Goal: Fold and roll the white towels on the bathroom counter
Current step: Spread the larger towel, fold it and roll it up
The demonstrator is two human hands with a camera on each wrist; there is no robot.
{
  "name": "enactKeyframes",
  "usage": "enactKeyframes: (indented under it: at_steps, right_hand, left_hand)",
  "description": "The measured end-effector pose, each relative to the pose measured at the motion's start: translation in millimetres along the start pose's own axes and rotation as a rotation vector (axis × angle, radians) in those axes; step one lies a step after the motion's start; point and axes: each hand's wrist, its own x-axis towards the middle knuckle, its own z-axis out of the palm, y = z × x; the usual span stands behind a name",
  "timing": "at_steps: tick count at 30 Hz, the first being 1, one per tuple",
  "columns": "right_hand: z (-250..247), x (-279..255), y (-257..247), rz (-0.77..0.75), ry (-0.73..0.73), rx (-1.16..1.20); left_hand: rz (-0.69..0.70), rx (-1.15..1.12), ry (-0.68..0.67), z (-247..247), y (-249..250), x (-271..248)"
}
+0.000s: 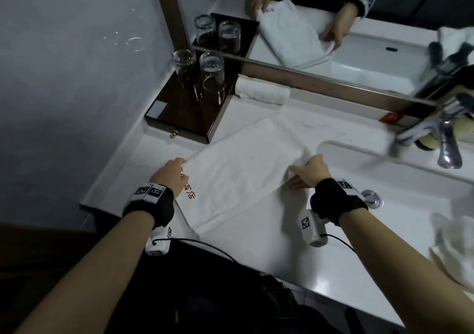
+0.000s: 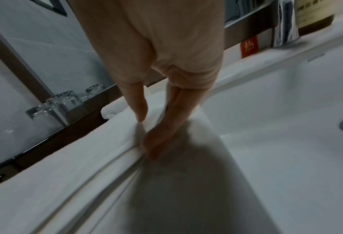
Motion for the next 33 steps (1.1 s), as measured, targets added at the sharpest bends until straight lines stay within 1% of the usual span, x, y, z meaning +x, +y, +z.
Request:
enactKeyframes:
  at_steps: [2, 3, 5, 7, 9, 10, 12, 14, 16, 18, 20, 23, 25, 27, 31, 33]
  right_hand:
    - [3.9, 7.3, -6.2, -0.033, 0.076, 0.023]
    - [4.7, 12.0, -10.0, -0.039, 0.083, 0.081]
    - [4.6, 23.2, -17.1, -0.039, 0.052, 0.175]
    - [4.5, 35.4, -24.9, -0.056, 0.006, 0.241]
    - [5.8, 44.8, -33.5, -0.082, -0.028, 0.265]
    - [6.9, 48.6, -36.8, -0.093, -0.033, 0.244]
    - [9.3, 53.0, -41.4, -0.109, -0.048, 0.199]
    - [11.2, 50.2, -44.6, -0.113, -0.070, 0.158]
    - [12.6, 40.6, -46.0, -0.116, -0.093, 0.098]
    - [15.4, 25.8, -43.1, -0.125, -0.147, 0.015]
    - [21.6, 5.6, -36.6, -0.139, -0.210, -0.084]
    - [34.1, -24.7, -25.3, -0.157, -0.216, -0.180]
    - [42.5, -42.9, -19.1, -0.116, -0.186, -0.217]
    - [51.6, -58.6, -12.9, -0.097, -0.110, -0.180]
    - [71.9, -83.1, -1.5, -0.189, 0.117, -0.012]
    - [79.7, -90.4, 4.4, -0.203, 0.194, -0.042]
  left_hand:
    - [-0.038, 0.001, -0.077, -0.9, -3.8, -2.9]
    - [-0.057, -0.009, -0.124, -1.0, -5.5, -6.1]
    - [-0.066, -0.063, -0.233, 2.3, -7.9, -15.7]
    - [-0.020, -0.089, -0.355, 12.0, -6.5, -27.7]
    - [0.019, -0.127, -0.461, 23.4, -1.9, -39.2]
    - [0.015, -0.162, -0.489, 26.9, 0.8, -43.5]
    - [-0.020, -0.193, -0.491, 27.1, 4.4, -46.3]
    - [-0.040, -0.175, -0.465, 21.7, 4.4, -43.0]
    - [-0.028, -0.214, -0.433, 16.4, 3.3, -37.9]
    - [-0.001, -0.259, -0.419, 15.9, 4.0, -31.5]
    - [0.016, -0.256, -0.434, 17.3, 7.2, -24.5]
    - [0.046, -0.247, -0.502, 17.0, 10.6, -12.3]
    - [0.073, -0.230, -0.541, 15.2, 10.5, -6.1]
    - [0.100, -0.214, -0.554, 14.1, 9.4, -3.0]
    - [0.152, -0.251, -0.562, 14.8, 5.7, -1.9]
    - [0.193, -0.278, -0.559, 15.6, 3.1, -2.9]
